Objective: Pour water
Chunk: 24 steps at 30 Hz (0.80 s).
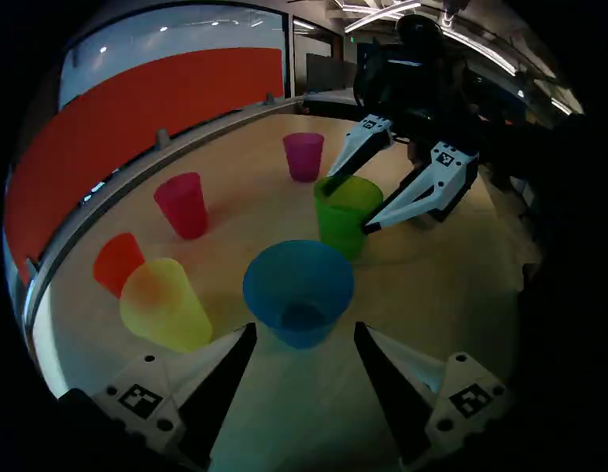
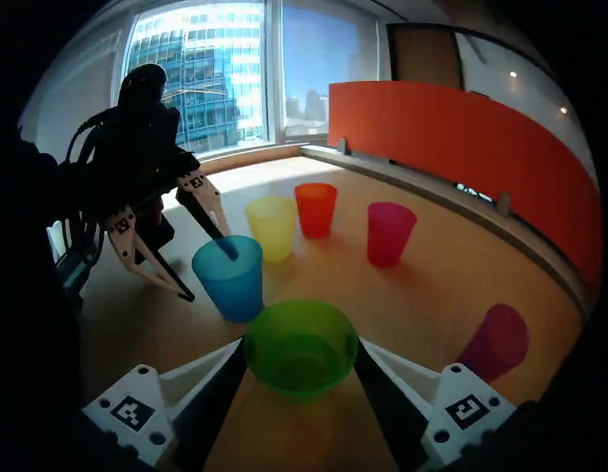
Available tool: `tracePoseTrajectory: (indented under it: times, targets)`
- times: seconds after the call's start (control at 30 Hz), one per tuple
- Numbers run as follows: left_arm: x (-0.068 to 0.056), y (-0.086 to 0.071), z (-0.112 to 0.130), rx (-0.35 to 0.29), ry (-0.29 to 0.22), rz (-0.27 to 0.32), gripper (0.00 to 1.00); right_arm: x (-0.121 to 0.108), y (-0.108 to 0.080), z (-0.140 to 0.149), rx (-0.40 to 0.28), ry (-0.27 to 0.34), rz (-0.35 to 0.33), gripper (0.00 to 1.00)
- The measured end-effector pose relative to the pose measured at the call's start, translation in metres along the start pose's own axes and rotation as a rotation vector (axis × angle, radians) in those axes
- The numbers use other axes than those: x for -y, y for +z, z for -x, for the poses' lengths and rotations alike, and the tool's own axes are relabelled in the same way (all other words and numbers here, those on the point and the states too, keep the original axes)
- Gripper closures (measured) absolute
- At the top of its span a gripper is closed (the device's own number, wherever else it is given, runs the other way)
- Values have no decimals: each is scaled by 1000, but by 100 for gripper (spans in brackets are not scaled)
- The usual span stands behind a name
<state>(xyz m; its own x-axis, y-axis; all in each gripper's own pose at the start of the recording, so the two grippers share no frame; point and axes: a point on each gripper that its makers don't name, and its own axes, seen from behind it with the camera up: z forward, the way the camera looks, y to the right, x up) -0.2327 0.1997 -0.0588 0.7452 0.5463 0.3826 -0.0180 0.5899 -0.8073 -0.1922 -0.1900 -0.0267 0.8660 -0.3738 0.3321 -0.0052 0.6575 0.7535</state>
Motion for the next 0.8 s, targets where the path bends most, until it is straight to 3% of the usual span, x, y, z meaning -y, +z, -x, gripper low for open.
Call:
tracePoseTrajectory:
  times: [0.37, 0.8]
  targets:
    - [4, -19, 5, -25, -42, -48, 8, -1, -10, 9, 5, 22, 40, 0]
    - [17, -50, 10, -98, -121, -147, 8, -3, -49, 22, -31, 82, 129, 0]
